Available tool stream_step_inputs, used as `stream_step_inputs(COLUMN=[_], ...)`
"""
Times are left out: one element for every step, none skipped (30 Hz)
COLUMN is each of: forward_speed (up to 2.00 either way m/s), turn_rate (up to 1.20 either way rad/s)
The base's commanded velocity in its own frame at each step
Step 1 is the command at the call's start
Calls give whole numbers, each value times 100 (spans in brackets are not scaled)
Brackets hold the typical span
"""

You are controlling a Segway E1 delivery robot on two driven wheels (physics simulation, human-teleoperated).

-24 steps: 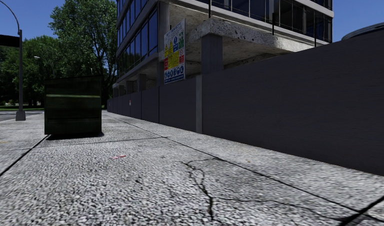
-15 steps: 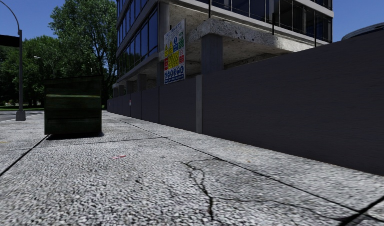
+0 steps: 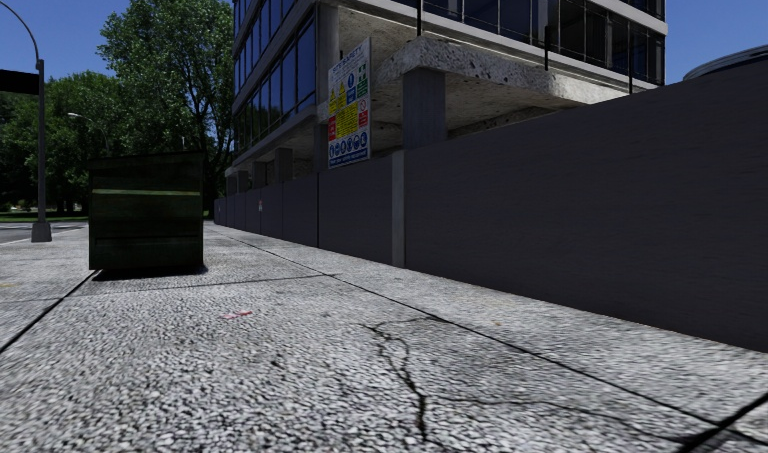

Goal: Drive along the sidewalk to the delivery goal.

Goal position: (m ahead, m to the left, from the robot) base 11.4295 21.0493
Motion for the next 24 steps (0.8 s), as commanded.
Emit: stream_step_inputs(forward_speed=[0,0,0,0,0,0,63,97,123,133,133,147,170,200,200,200,200,200,200,200,200,200,200,200], turn_rate=[0,0,0,0,0,0,0,0,0,20,20,20,20,20,22,22,26,27,27,27,27,27,27,27])
